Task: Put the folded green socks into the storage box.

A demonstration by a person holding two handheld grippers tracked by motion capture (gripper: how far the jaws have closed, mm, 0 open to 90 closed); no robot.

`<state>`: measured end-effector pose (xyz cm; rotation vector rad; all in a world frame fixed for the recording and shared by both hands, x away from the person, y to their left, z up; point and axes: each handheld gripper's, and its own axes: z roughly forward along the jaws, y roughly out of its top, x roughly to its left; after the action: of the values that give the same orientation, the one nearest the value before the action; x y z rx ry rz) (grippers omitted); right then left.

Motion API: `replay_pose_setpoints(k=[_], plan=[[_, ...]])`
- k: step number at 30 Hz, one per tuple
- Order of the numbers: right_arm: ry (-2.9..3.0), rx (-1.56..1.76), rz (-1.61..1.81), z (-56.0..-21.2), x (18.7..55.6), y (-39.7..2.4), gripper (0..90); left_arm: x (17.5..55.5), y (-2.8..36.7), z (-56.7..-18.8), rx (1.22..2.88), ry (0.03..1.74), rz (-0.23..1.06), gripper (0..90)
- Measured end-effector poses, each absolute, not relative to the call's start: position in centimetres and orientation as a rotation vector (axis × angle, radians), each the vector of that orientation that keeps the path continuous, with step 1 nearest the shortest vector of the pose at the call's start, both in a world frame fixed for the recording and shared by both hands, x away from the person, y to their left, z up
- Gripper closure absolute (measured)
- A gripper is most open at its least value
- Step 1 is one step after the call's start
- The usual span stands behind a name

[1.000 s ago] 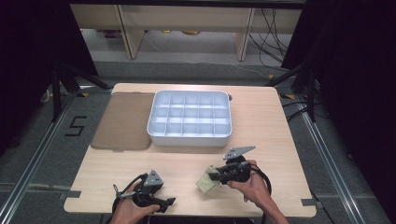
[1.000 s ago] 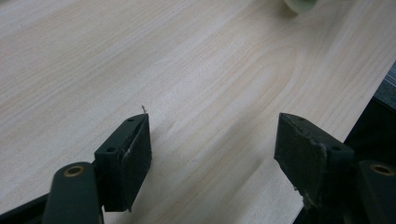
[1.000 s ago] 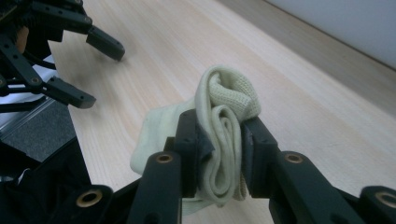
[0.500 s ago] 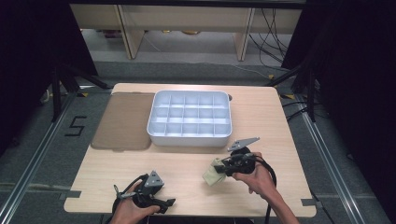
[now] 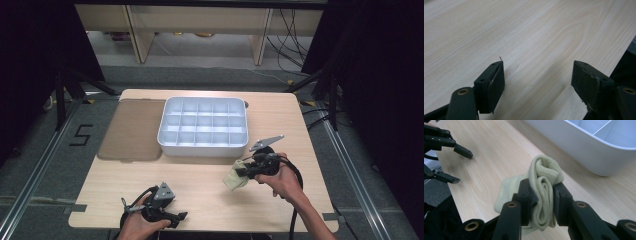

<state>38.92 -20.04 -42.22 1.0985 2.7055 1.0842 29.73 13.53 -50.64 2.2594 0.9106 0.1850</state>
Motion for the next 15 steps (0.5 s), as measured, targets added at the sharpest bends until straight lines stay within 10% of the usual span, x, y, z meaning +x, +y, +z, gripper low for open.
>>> replay_pose_setpoints(k=[15], plan=[[2.660,1.141,1.005,-39.6,40.9,-20.5,71.8,29.7,13.6,-50.6,2.241,0.935,0.184,26.2]])
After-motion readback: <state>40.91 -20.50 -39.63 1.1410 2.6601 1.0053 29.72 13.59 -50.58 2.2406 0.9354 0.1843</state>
